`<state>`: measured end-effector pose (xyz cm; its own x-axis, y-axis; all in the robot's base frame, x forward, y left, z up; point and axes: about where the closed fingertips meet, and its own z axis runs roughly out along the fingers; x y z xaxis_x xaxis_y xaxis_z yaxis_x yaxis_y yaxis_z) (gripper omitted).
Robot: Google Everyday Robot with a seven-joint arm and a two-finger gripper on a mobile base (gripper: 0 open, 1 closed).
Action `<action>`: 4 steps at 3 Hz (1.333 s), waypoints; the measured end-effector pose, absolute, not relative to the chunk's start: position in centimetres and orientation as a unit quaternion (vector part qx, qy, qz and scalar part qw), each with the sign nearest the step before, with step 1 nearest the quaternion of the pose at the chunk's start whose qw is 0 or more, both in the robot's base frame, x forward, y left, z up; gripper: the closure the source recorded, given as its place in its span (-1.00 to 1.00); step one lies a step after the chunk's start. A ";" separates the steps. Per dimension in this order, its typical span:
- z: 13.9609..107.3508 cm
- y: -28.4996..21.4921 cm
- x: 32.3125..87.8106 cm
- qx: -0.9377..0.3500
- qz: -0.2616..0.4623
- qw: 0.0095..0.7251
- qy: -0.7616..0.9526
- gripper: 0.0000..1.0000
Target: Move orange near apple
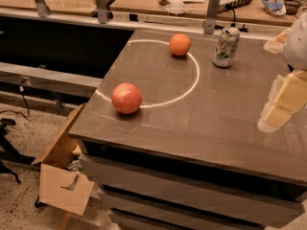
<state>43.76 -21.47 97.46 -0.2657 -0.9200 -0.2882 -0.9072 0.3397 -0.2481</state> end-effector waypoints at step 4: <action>90.2 -18.1 47.6 -0.331 0.120 0.444 0.824 -1.00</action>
Offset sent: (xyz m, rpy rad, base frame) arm 0.0477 0.0027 -0.0360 0.6318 -0.3945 -0.4478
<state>47.61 -18.10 90.17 -0.3871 -0.4393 -0.8106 -0.6523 0.7519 -0.0960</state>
